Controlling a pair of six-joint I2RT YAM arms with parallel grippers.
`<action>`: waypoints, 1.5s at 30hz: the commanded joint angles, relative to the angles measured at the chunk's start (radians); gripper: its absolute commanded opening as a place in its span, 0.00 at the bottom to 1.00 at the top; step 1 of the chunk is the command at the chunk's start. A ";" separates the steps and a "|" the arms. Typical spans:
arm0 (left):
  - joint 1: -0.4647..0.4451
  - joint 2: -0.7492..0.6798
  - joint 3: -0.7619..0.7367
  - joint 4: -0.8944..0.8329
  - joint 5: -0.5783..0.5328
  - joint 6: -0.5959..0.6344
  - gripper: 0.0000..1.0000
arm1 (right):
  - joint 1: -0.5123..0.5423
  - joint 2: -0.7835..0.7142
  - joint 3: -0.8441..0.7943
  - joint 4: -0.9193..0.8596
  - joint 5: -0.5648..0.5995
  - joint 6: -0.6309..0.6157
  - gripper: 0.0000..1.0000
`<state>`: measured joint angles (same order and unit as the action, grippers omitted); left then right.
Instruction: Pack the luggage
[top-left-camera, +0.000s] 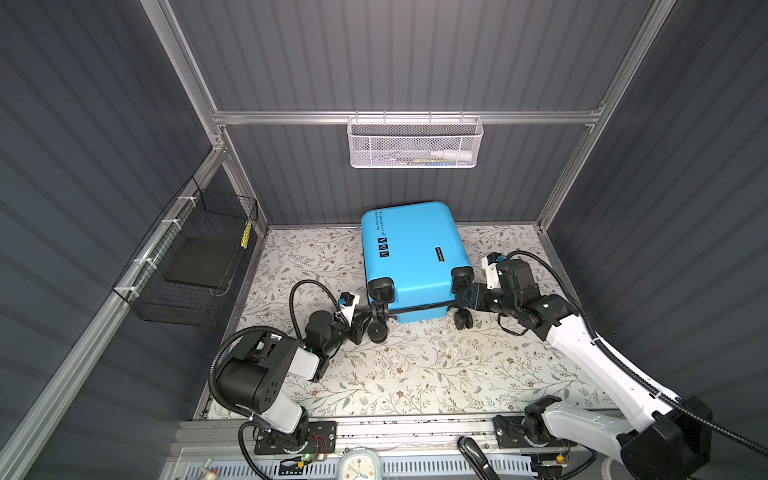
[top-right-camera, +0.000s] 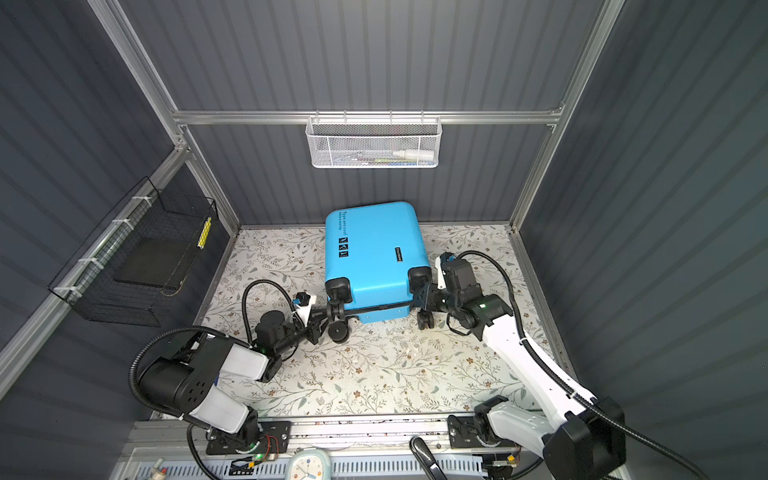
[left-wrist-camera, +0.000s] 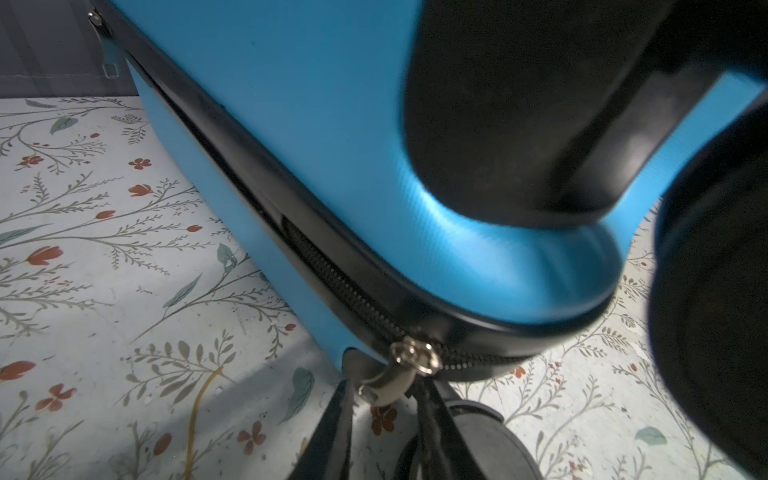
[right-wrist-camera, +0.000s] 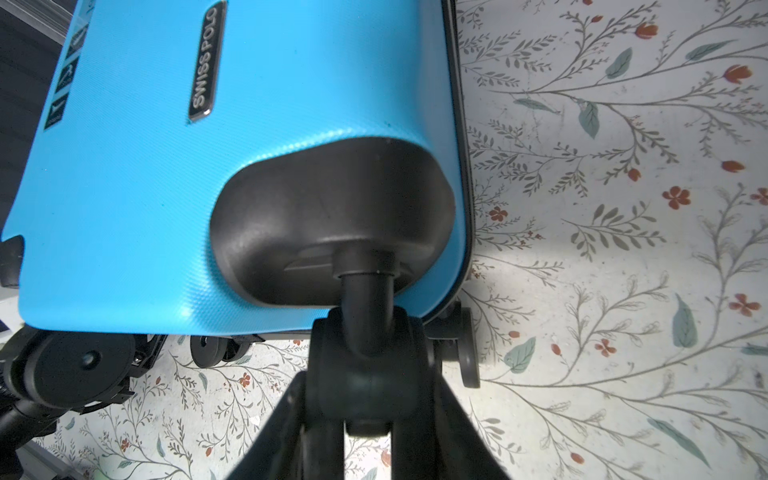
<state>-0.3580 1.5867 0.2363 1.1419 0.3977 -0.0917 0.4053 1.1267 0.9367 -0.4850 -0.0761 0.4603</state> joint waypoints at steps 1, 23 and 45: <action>0.003 0.006 0.049 0.066 0.016 0.013 0.25 | -0.008 0.021 -0.030 -0.115 0.012 0.005 0.00; 0.004 -0.127 0.079 -0.120 -0.078 0.100 0.21 | -0.008 0.039 -0.027 -0.109 0.004 0.003 0.00; 0.002 -0.379 0.023 -0.311 -0.194 -0.283 0.56 | -0.008 0.036 -0.031 -0.103 -0.002 0.001 0.00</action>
<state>-0.3527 1.2224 0.2291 0.9257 0.1780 -0.3019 0.4015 1.1309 0.9371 -0.4854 -0.0841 0.4599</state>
